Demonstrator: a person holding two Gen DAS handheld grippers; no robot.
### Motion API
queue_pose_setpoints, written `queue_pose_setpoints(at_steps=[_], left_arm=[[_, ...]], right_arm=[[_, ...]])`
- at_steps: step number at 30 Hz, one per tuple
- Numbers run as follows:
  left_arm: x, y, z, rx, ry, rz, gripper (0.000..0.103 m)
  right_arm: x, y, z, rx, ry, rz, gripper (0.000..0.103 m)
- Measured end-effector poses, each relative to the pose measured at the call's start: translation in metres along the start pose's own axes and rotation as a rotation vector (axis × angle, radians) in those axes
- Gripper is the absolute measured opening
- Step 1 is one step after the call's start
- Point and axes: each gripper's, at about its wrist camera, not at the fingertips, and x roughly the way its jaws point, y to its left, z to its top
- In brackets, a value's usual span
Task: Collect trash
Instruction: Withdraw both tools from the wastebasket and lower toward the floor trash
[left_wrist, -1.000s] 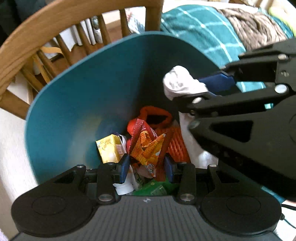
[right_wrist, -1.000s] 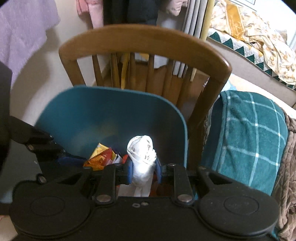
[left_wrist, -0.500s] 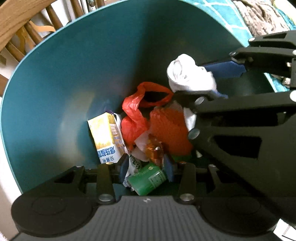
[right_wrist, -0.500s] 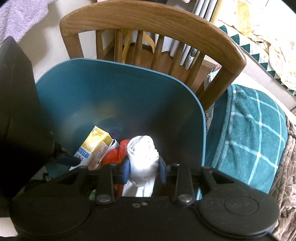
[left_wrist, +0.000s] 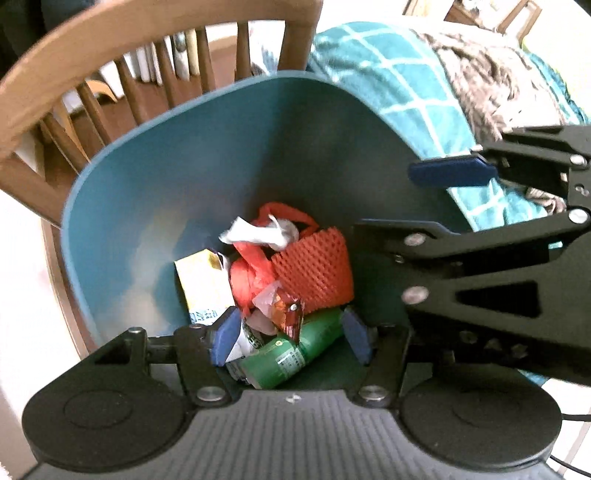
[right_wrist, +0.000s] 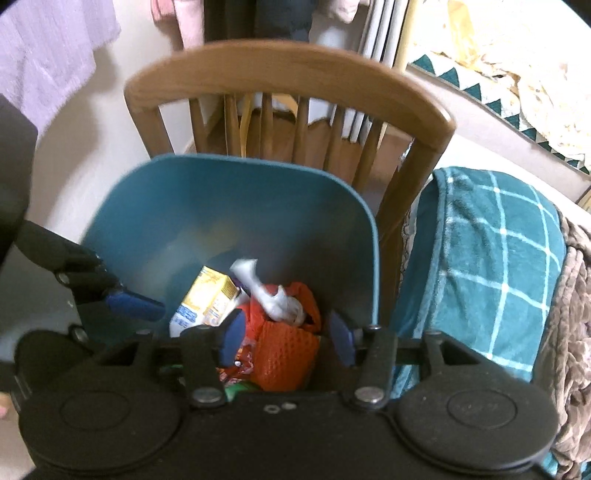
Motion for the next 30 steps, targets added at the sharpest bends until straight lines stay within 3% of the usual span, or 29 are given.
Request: queue_pose_setpoints(at_steps=[10, 18, 25, 30], left_arm=[[-0.075, -0.03, -0.031, -0.096, -0.166, 0.074, 0.06], [-0.119, -0.081, -0.073, -0.223, -0.286, 0.157, 0.061], [-0.138, -0.134, -0.117, -0.344, -0.338, 0.198, 0.066], [-0.139, -0.162, -0.144, -0.412, -0.331, 0.215, 0.071]], right_arm=[[-0.078, -0.02, -0.027, 0.045, -0.13, 0.091, 0.054], [-0.138, -0.036, -0.073, -0.018, -0.22, 0.184, 0.058], [-0.181, -0.046, -0.126, -0.109, -0.279, 0.25, 0.064], [-0.197, -0.053, -0.16, -0.17, -0.283, 0.294, 0.073]])
